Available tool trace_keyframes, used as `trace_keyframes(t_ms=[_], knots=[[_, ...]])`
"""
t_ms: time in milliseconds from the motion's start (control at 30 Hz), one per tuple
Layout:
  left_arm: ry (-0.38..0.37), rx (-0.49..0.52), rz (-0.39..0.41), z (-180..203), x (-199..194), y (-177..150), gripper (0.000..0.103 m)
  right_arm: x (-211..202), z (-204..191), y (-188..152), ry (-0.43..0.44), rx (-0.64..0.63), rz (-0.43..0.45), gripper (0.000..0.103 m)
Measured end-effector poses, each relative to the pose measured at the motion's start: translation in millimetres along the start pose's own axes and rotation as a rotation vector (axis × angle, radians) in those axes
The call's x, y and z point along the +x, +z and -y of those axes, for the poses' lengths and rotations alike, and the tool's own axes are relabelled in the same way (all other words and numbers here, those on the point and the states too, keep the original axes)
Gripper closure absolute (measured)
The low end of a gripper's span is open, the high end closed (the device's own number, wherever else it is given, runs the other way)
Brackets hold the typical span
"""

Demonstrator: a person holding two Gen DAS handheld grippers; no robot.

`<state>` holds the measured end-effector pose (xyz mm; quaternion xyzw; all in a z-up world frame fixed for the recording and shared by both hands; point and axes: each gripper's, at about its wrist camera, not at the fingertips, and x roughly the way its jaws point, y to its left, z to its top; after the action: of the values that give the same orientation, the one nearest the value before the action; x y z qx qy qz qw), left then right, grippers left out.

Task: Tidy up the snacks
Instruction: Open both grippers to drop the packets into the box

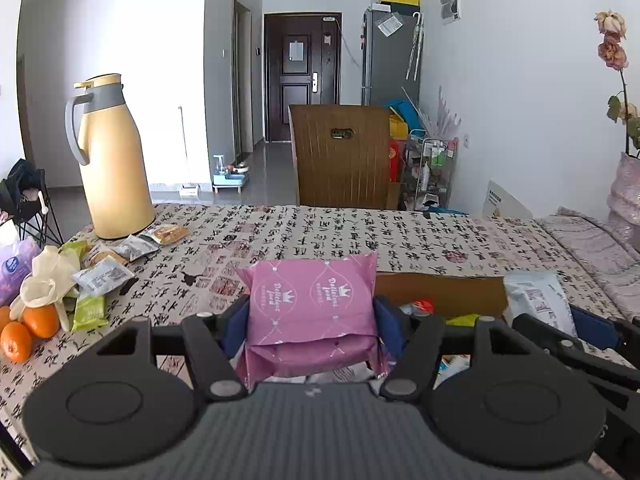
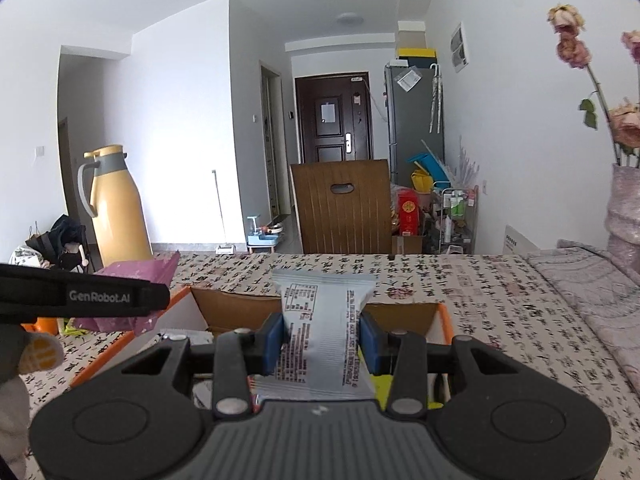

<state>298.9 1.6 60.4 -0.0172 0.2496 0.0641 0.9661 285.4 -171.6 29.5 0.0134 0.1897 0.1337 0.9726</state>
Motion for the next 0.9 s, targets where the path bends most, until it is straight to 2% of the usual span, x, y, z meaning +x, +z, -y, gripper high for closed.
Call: trace_keyframes(t_ms=[267,433,467,500,567,667,900], knots=[[-0.004,0.035,0.023,-3.9,23.5,-17.0,0.037,35.3,-0.9,-18.8,0.026,0.007,-0.054,0.064],[-0.021,0.010,0.027,-12.5,24.1,-19.3,0.026,41.4,3.6,-26.4,0.026,0.018,-0.080,0.061],[-0.024,0.004,0.030,-13.8,23.0,-19.1,0.023,40.2,3.7,-27.1,0.023,0.020,-0.076,0.057],[-0.023,-0.001,0.035,-14.5,22.1,-18.4,0.016,39.3,4.4,-27.4,0.024,0.024,-0.075,0.051],[-0.009,-0.005,0.056,-15.1,18.0,-18.0,0.002,36.6,5.4,-27.9,0.017,0.031,-0.066,0.027],[-0.005,-0.009,0.081,-15.4,11.3,-16.1,0.000,32.6,7.9,-27.2,0.007,0.043,-0.050,0.002],[-0.003,-0.010,0.096,-14.7,-2.0,-9.4,0.000,17.6,8.8,-18.9,-0.012,0.051,-0.015,0.000]])
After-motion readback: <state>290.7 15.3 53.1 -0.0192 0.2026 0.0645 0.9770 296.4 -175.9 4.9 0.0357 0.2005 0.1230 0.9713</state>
